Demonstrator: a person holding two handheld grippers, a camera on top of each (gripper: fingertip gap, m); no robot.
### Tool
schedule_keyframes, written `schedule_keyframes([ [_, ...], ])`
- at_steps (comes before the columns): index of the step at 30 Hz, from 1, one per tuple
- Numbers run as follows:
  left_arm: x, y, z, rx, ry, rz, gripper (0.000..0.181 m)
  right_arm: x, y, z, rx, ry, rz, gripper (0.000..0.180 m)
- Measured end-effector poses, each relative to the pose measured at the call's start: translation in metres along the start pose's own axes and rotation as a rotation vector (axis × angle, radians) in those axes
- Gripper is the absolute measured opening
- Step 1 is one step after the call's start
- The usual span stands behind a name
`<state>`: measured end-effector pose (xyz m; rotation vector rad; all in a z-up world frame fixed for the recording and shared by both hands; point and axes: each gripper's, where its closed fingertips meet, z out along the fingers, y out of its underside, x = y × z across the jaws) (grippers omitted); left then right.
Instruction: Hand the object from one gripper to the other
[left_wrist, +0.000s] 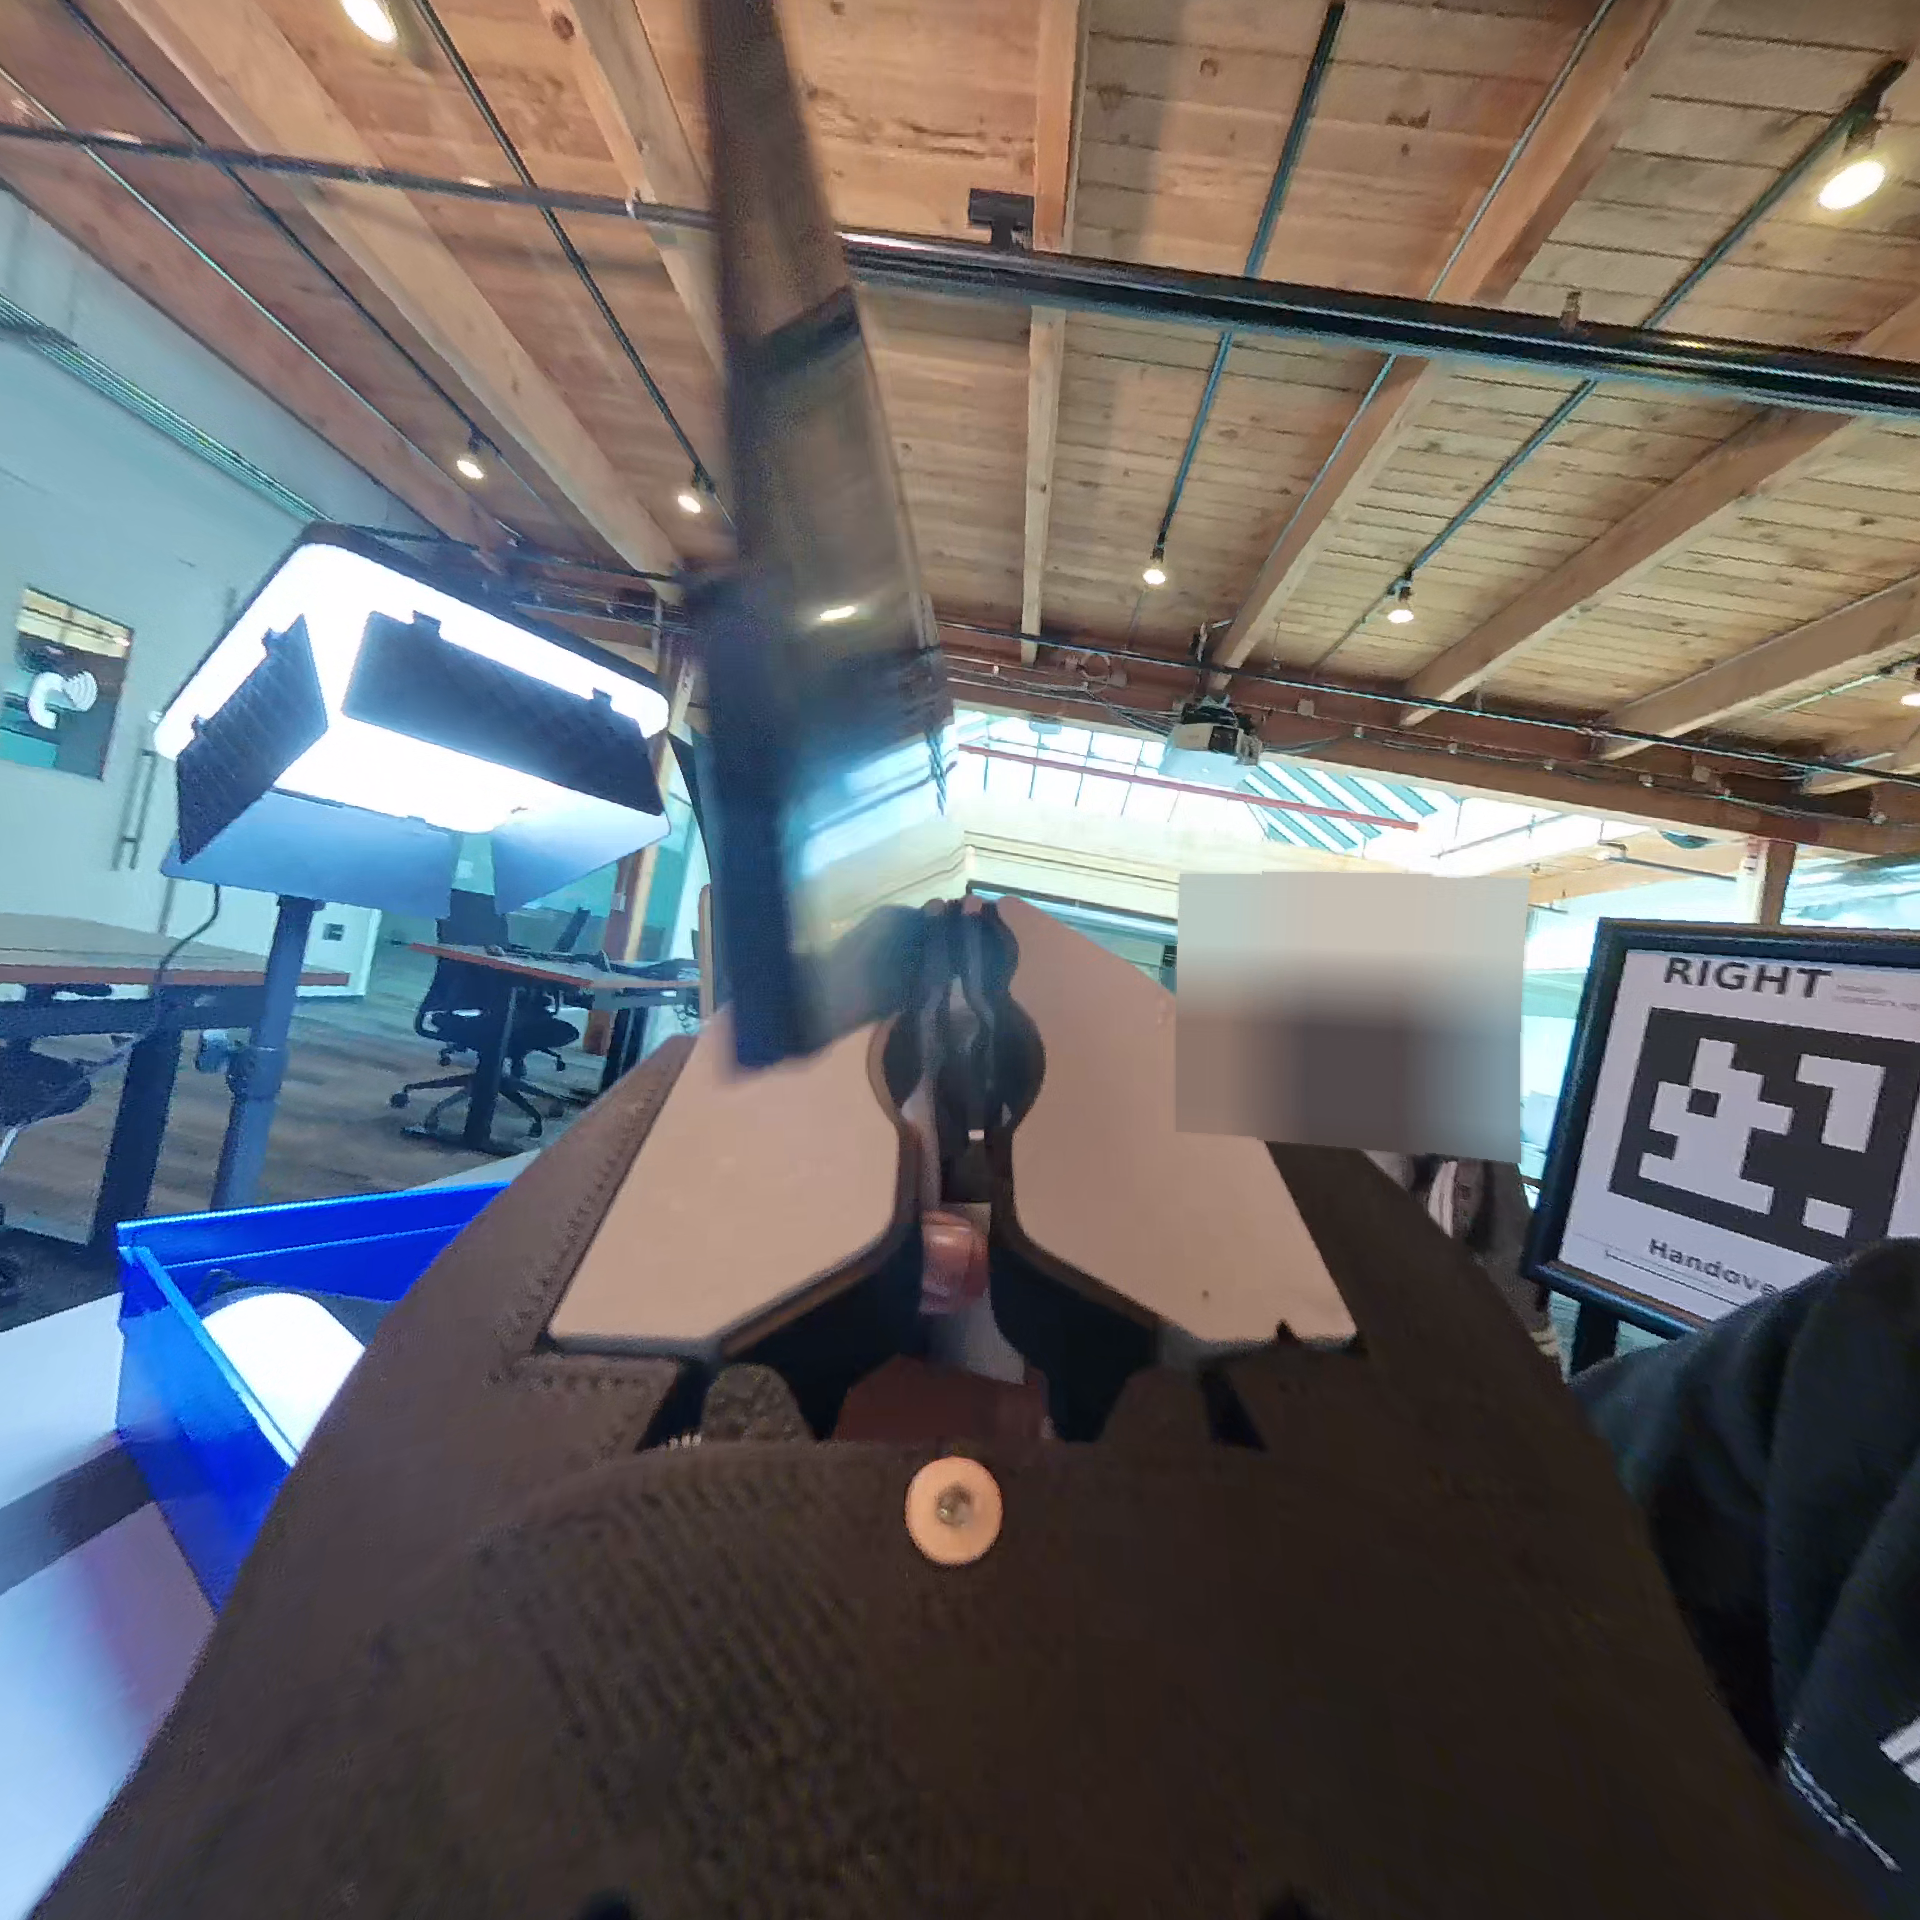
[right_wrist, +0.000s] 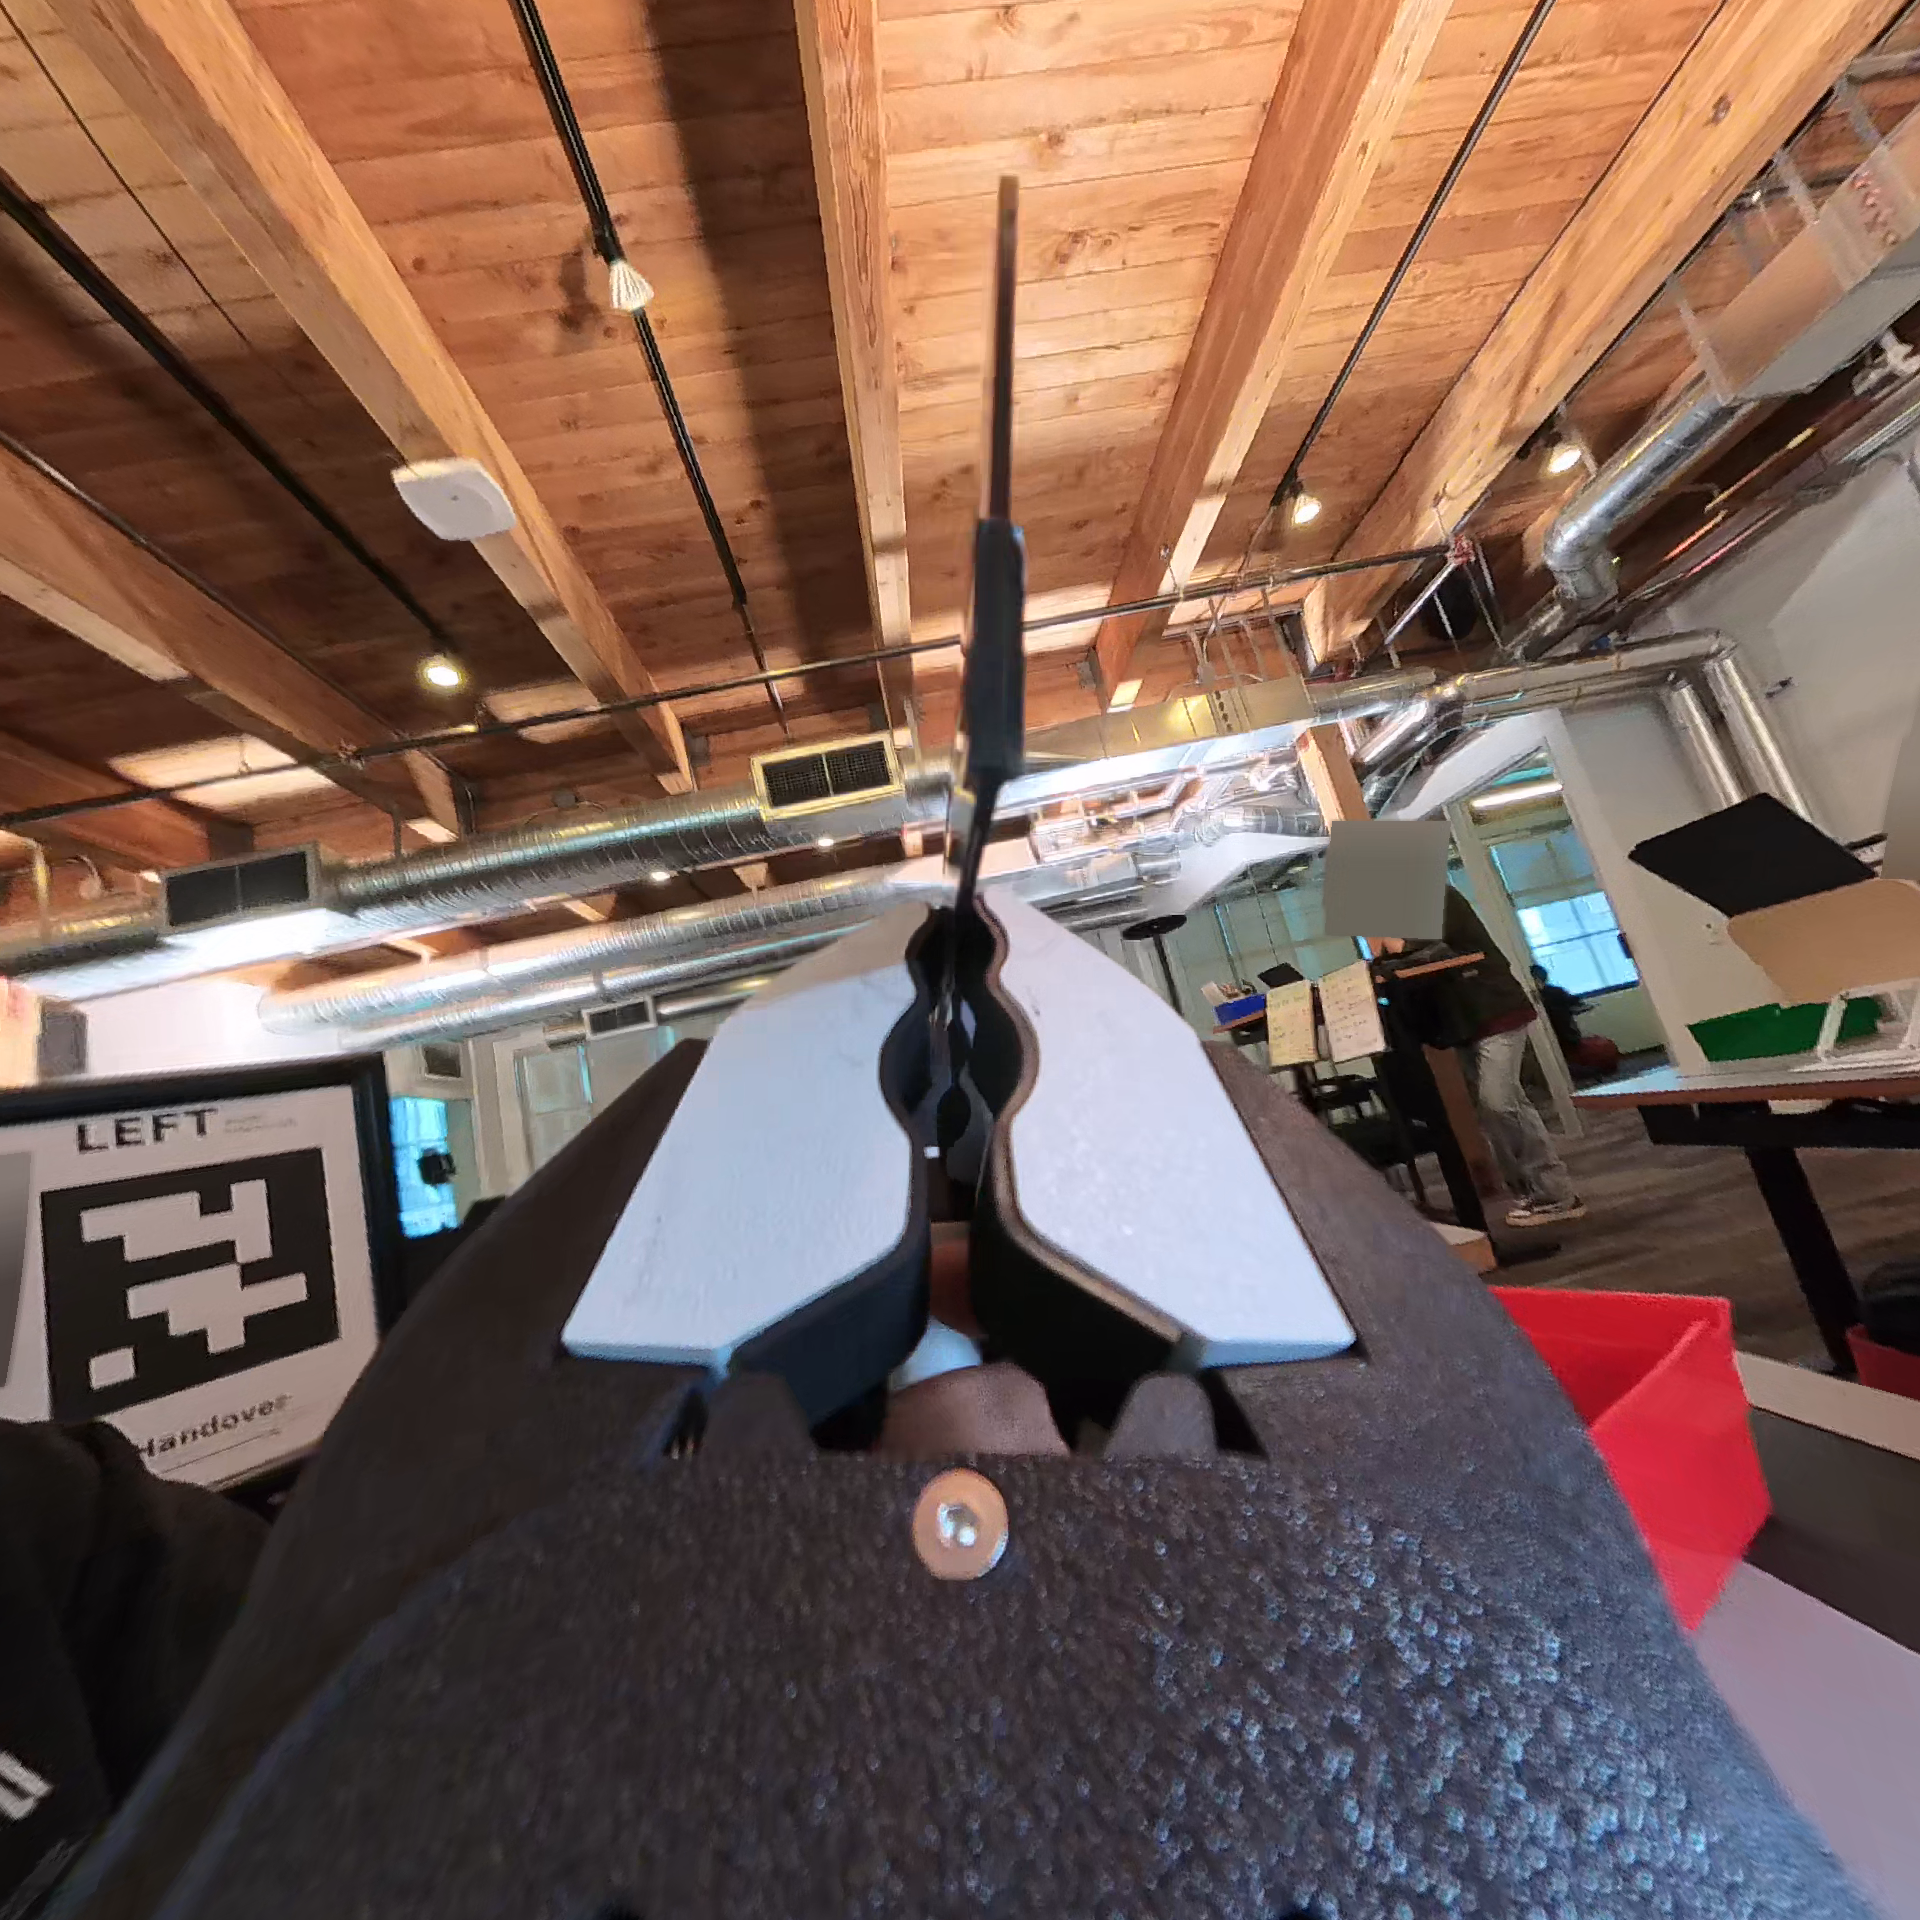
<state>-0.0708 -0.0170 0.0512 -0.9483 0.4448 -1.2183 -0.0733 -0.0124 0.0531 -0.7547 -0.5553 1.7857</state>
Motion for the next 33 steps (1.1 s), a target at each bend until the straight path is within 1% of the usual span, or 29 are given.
schedule_keyframes([
  [2, -0.004, 0.001, -0.001, -0.031, -0.024, 0.012, 0.001, 0.003, 0.001, 0.000, -0.006, -0.002, 0.029, 0.002],
  [5, -0.006, 0.000, -0.003, -0.072, -0.012, -0.022, 0.001, 0.005, 0.002, 0.000, -0.040, 0.005, 0.007, 0.003],
  [9, -0.004, -0.007, -0.005, -0.122, 0.008, -0.026, 0.003, 0.006, -0.006, -0.002, -0.038, 0.004, -0.019, 0.009],
  [10, -0.004, -0.007, -0.006, -0.144, 0.007, -0.024, 0.003, 0.005, -0.006, -0.002, -0.045, -0.005, -0.025, 0.005],
  [12, -0.005, -0.009, -0.007, -0.162, 0.003, -0.027, 0.001, 0.003, -0.003, -0.002, -0.042, -0.011, -0.028, 0.003],
  [16, -0.003, -0.012, -0.004, -0.088, -0.026, 0.004, 0.002, 0.002, -0.003, -0.003, 0.034, -0.026, 0.069, 0.002],
  [17, -0.003, -0.010, -0.003, -0.077, -0.032, 0.007, 0.005, 0.003, -0.003, -0.003, 0.051, -0.027, 0.105, 0.002],
  [18, -0.003, -0.005, -0.001, -0.092, -0.037, 0.013, 0.009, 0.005, -0.003, -0.004, 0.068, -0.027, 0.136, 0.002],
  [20, -0.004, 0.004, 0.002, -0.117, -0.059, 0.038, 0.007, 0.005, -0.002, -0.005, 0.074, -0.040, 0.161, 0.002],
  [21, -0.006, 0.005, 0.001, -0.121, -0.072, 0.047, 0.003, 0.006, -0.001, -0.005, 0.068, -0.035, 0.148, 0.002],
  [25, -0.007, 0.003, -0.001, -0.166, -0.056, 0.026, 0.002, 0.005, 0.002, -0.003, 0.019, -0.030, 0.124, 0.002],
  [29, -0.004, -0.008, -0.005, -0.177, -0.034, 0.015, 0.002, 0.005, -0.002, -0.003, -0.014, -0.012, 0.034, 0.009],
  [31, -0.004, -0.011, -0.007, -0.186, -0.039, 0.020, 0.001, 0.003, 0.000, -0.002, -0.034, -0.022, 0.018, 0.003],
  [33, -0.004, -0.010, -0.006, -0.184, -0.035, 0.003, 0.002, 0.002, 0.001, -0.003, -0.028, -0.023, 0.019, 0.002],
])
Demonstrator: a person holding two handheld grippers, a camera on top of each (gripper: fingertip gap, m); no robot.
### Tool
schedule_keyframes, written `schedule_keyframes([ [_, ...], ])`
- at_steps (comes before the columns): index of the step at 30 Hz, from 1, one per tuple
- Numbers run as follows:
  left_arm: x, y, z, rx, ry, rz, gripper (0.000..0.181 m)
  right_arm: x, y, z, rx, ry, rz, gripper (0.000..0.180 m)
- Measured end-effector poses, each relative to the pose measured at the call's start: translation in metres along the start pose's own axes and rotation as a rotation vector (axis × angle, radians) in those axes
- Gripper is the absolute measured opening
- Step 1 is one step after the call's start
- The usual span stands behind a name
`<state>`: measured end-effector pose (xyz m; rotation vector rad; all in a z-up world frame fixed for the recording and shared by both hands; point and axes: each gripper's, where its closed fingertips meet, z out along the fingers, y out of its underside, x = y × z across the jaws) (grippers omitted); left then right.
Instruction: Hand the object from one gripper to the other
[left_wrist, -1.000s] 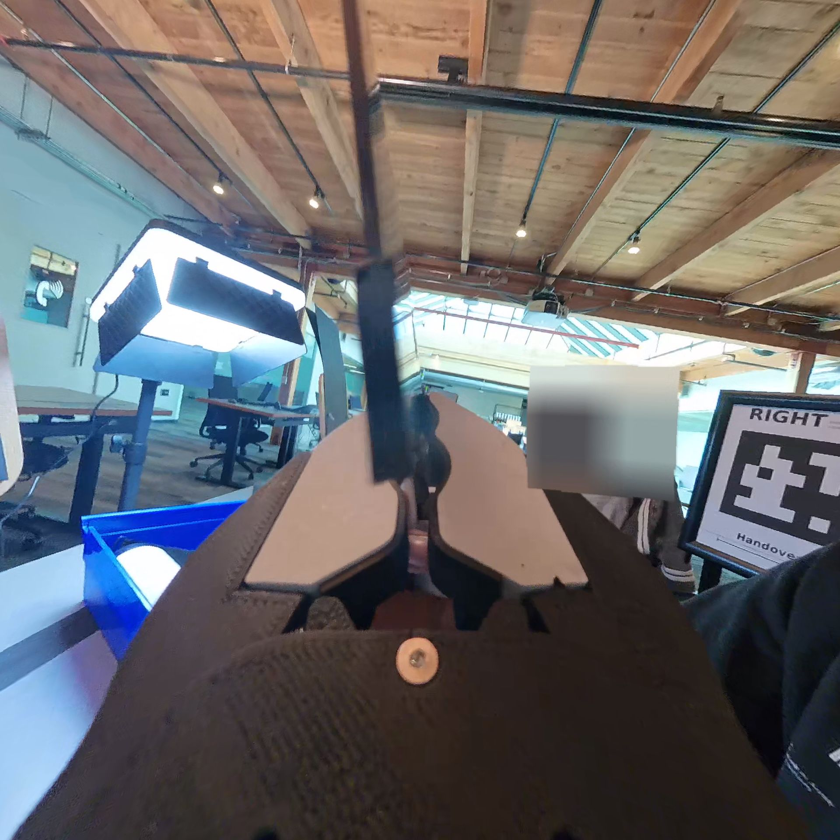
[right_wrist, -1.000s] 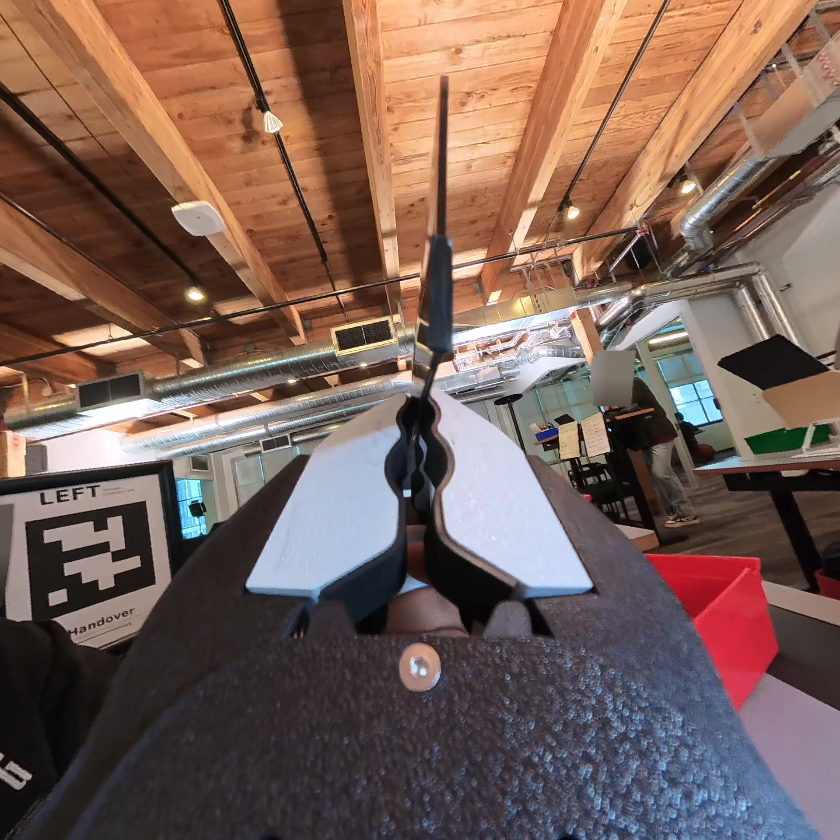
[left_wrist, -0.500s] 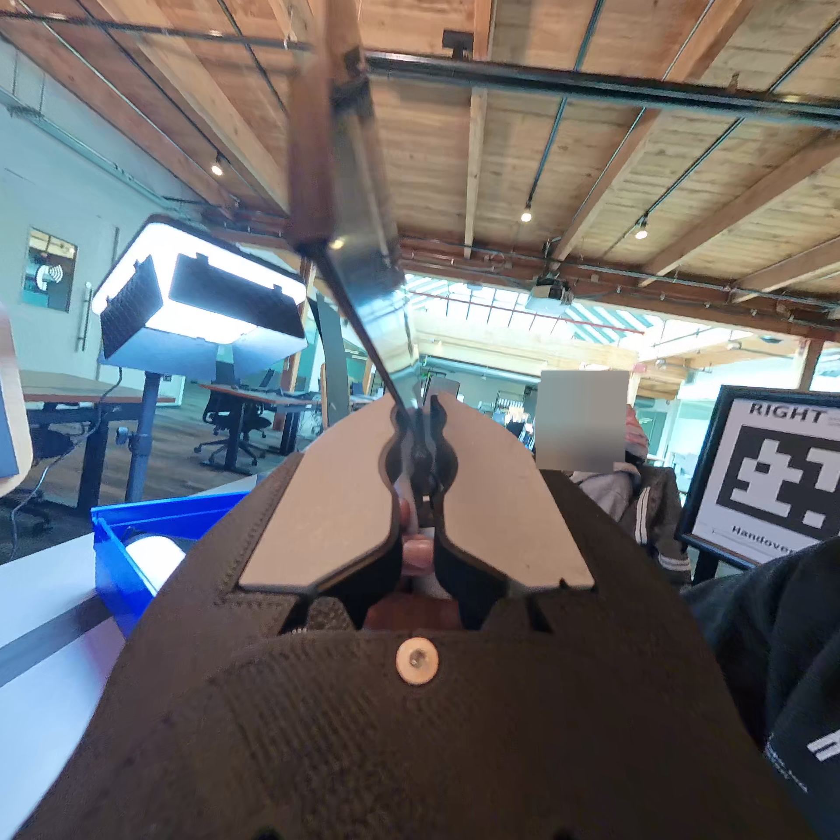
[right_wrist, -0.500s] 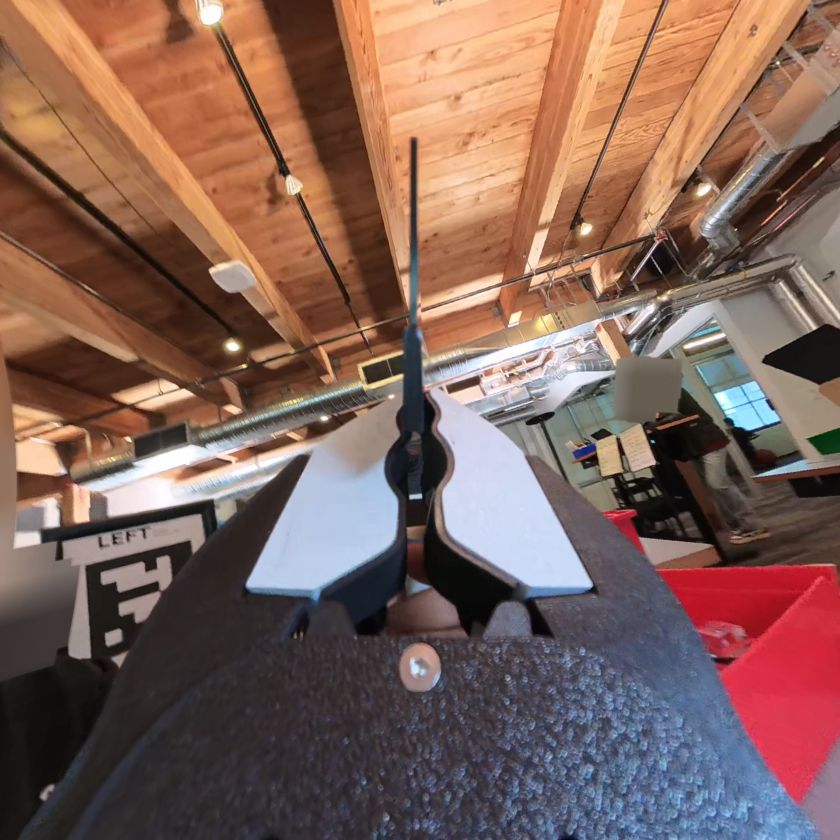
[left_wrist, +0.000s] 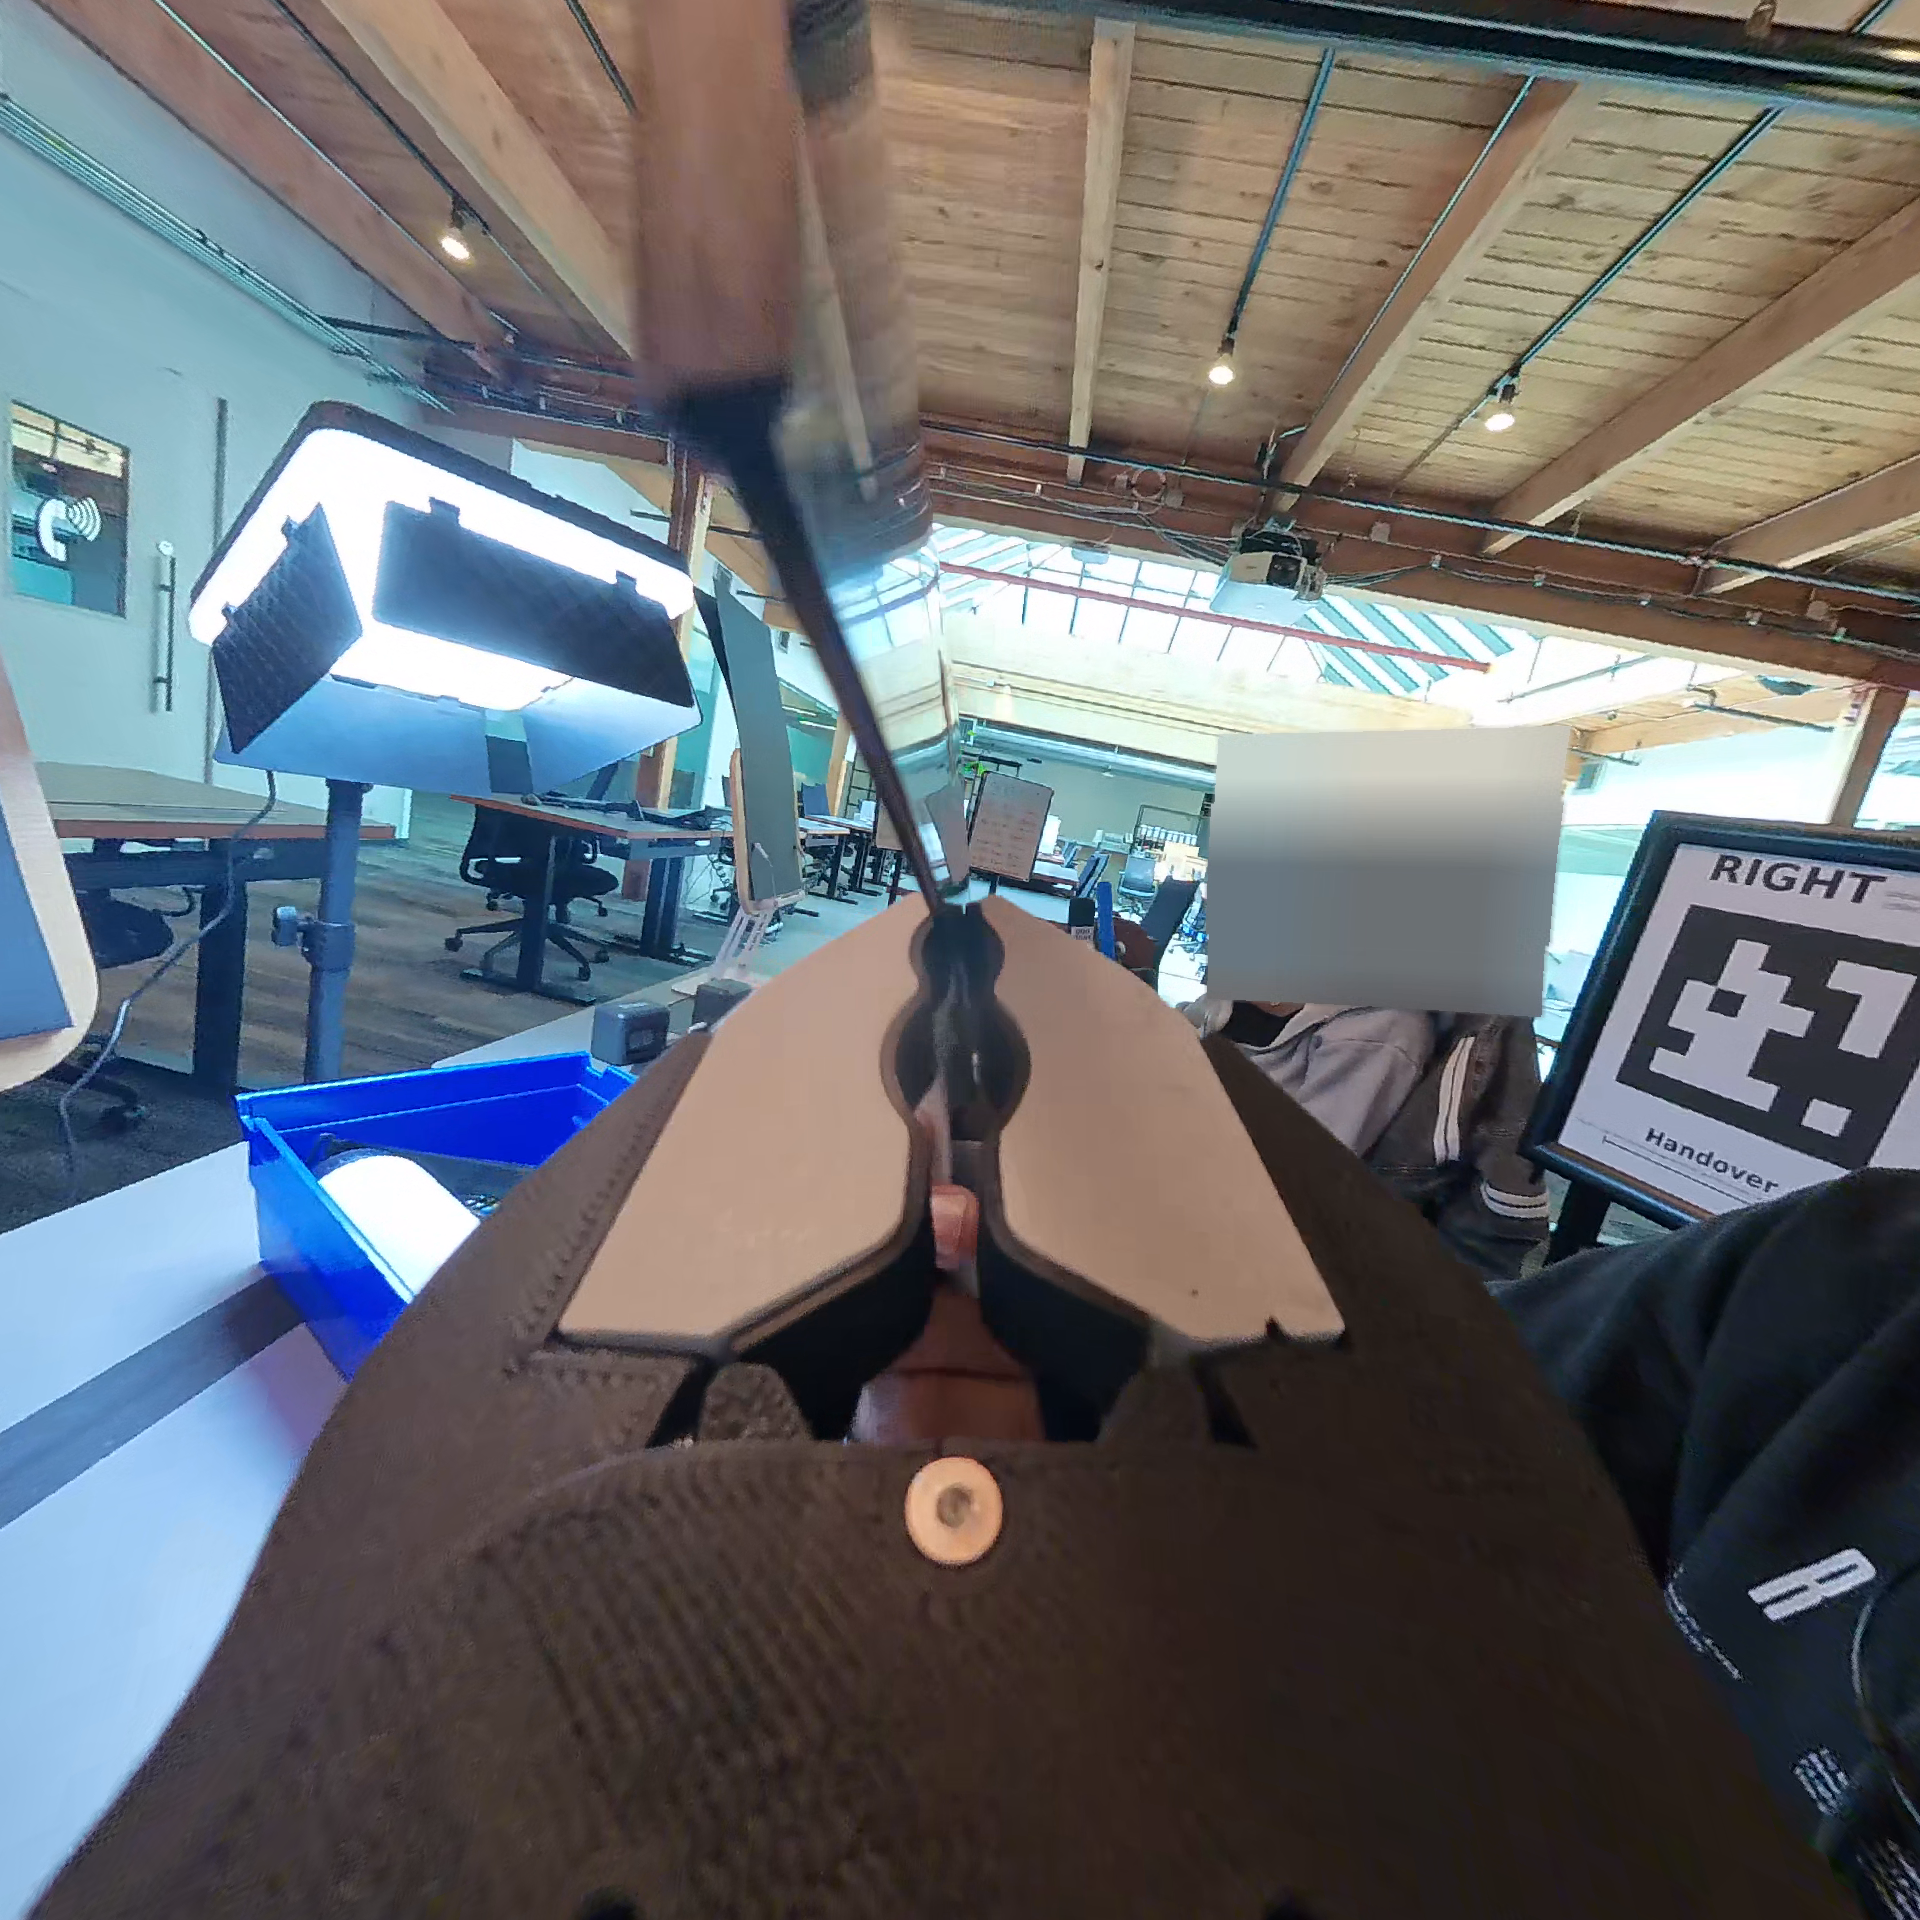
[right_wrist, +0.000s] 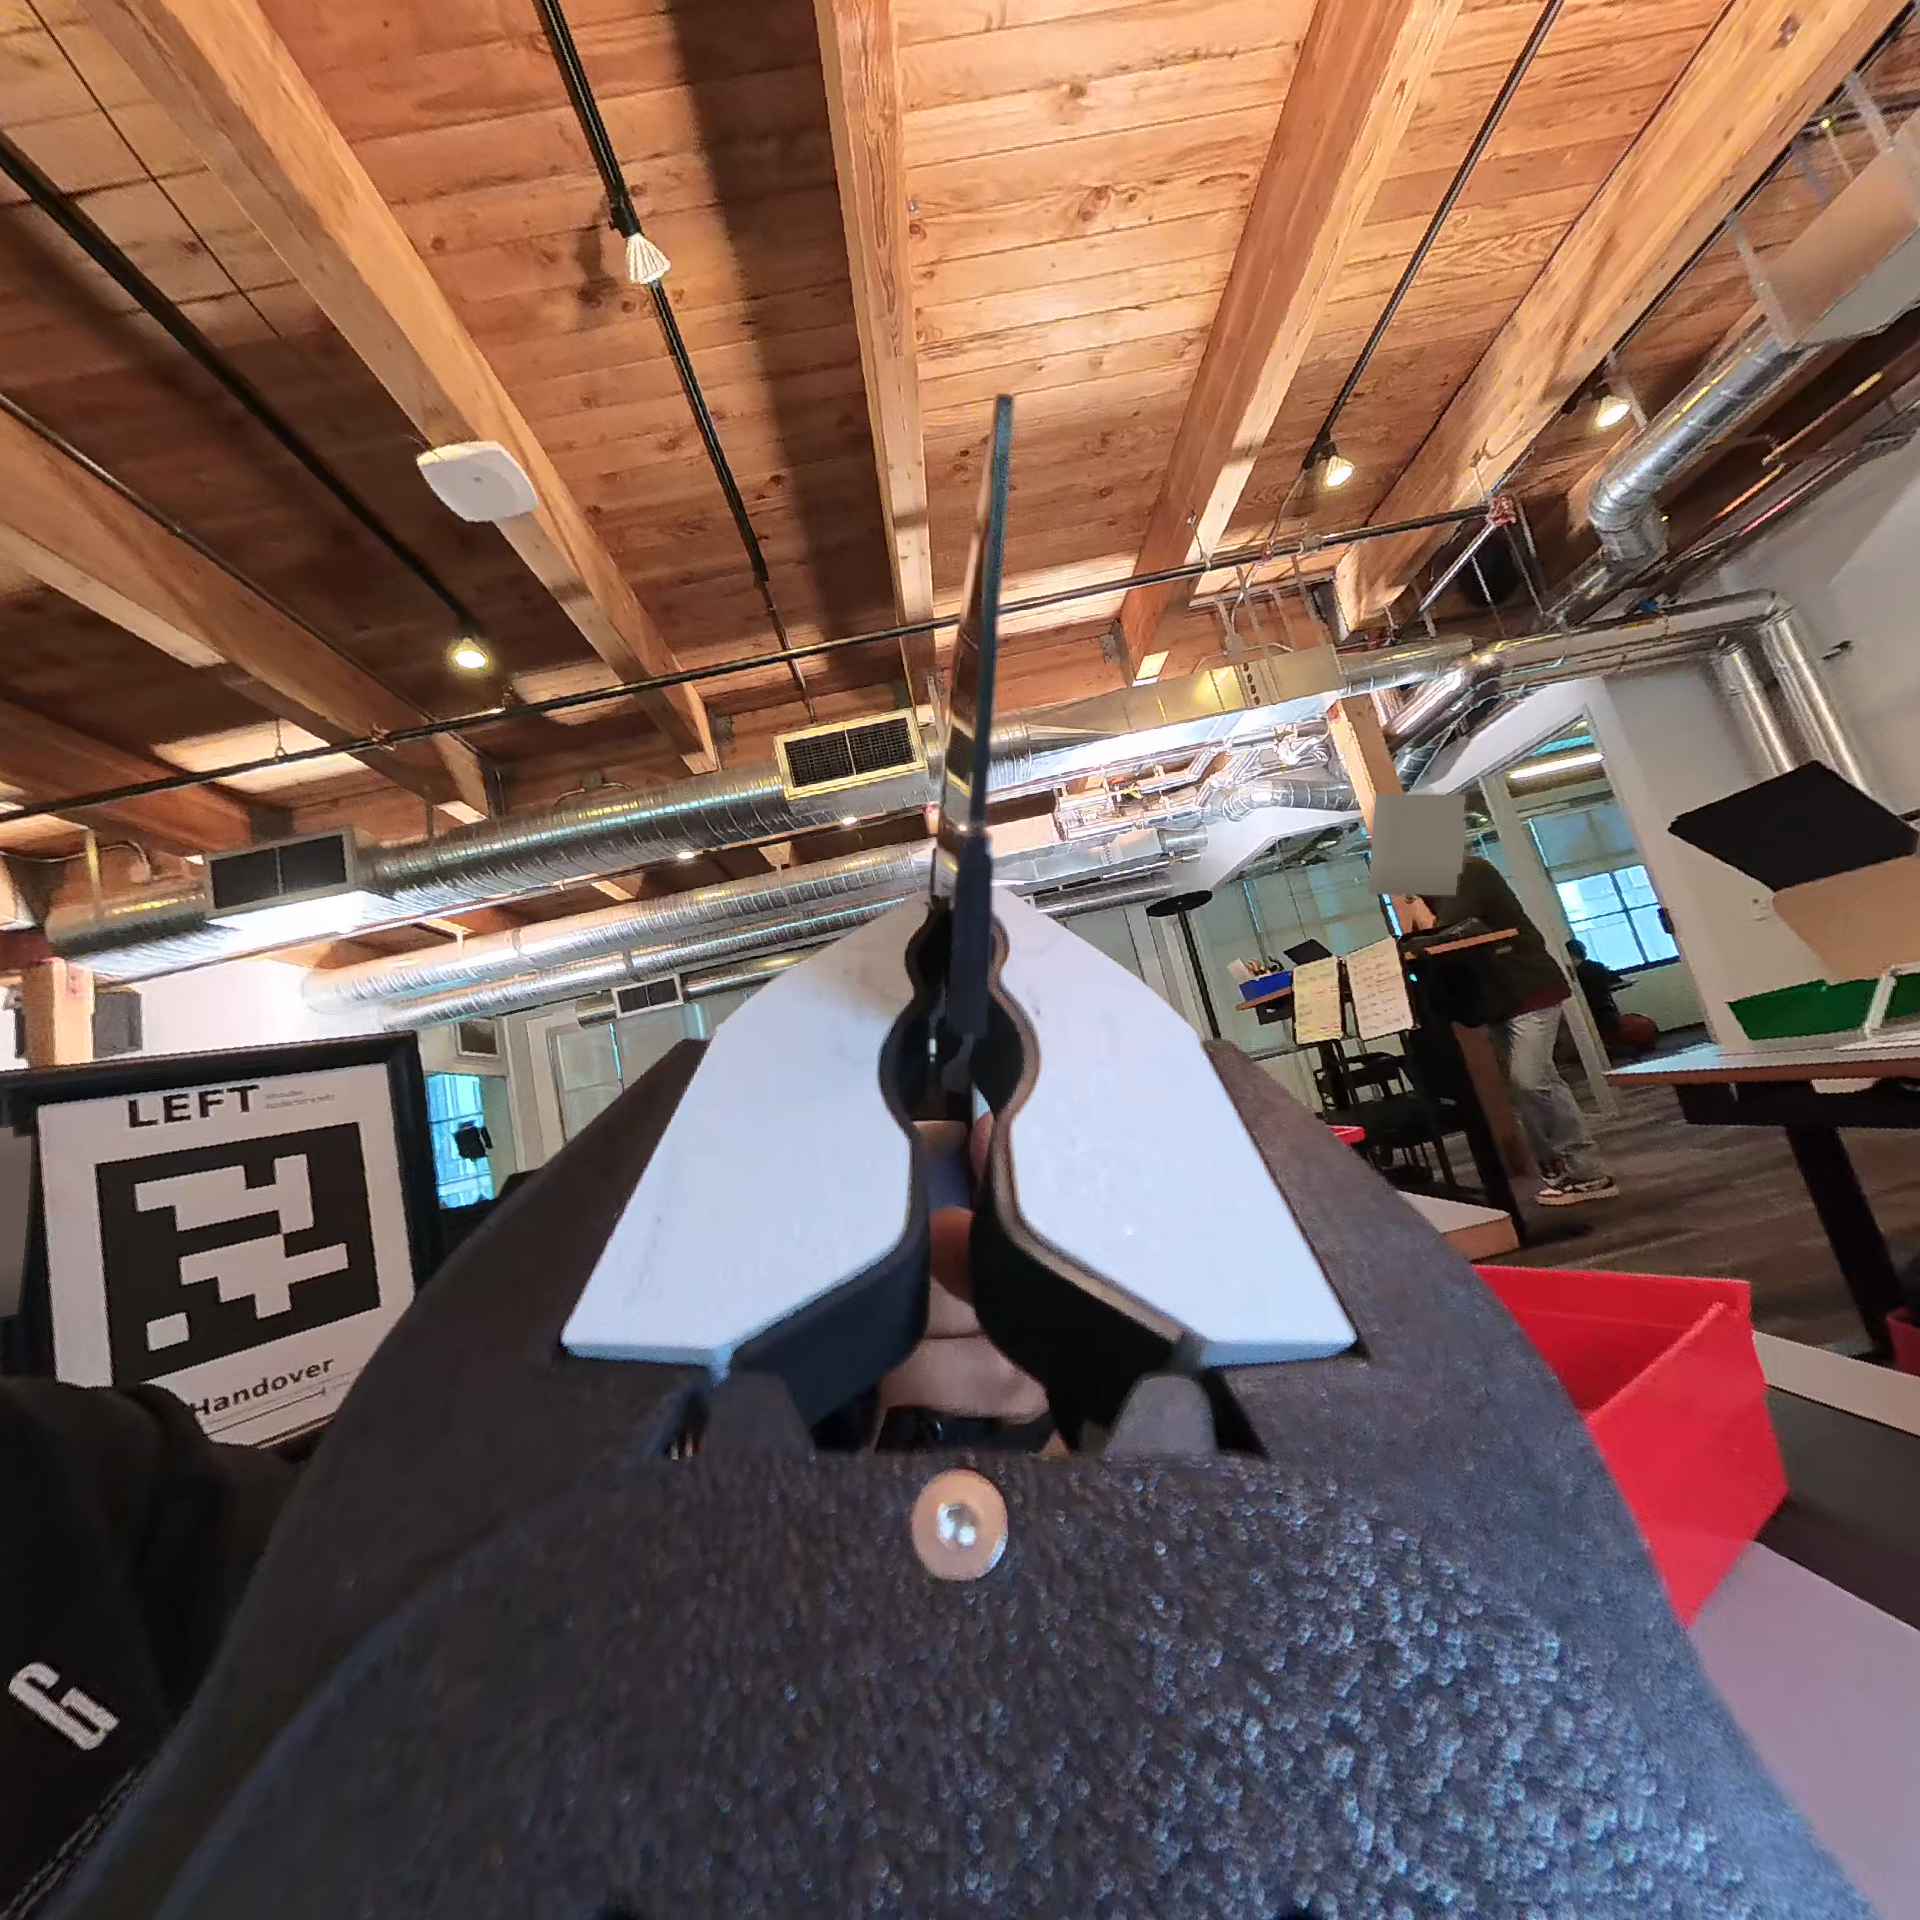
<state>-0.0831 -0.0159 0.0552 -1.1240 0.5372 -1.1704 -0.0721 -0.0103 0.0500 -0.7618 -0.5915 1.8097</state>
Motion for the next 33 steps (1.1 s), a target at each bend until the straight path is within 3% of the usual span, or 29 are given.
schedule_keyframes([
  [5, 0.003, 0.013, 0.009, -0.005, 0.016, 0.003, 0.013, -0.002, 0.001, -0.001, 0.021, -0.013, 0.039, 0.002],
  [10, 0.003, 0.014, 0.008, -0.051, 0.007, 0.025, 0.007, 0.000, 0.004, 0.000, 0.007, -0.018, 0.056, 0.003],
  [14, 0.007, 0.011, 0.003, -0.107, 0.034, 0.032, 0.003, -0.001, 0.004, 0.002, -0.053, -0.024, -0.008, 0.019],
  [20, 0.009, 0.008, -0.005, -0.188, 0.050, 0.039, 0.000, -0.010, -0.003, 0.001, -0.042, -0.065, -0.027, 0.003],
  [25, 0.012, -0.005, -0.001, -0.019, 0.044, 0.057, 0.004, -0.009, -0.013, -0.001, 0.101, -0.061, 0.096, 0.002],
  [28, 0.009, 0.010, 0.008, -0.029, 0.019, 0.053, 0.012, -0.004, -0.014, -0.004, 0.128, -0.055, 0.123, 0.001],
  [30, 0.004, 0.010, 0.009, -0.010, -0.022, 0.076, 0.002, -0.002, -0.011, -0.004, 0.129, -0.050, 0.131, 0.002],
  [33, 0.002, 0.007, 0.004, -0.034, -0.014, 0.056, 0.002, -0.001, -0.003, -0.001, 0.079, -0.047, 0.129, 0.002],
])
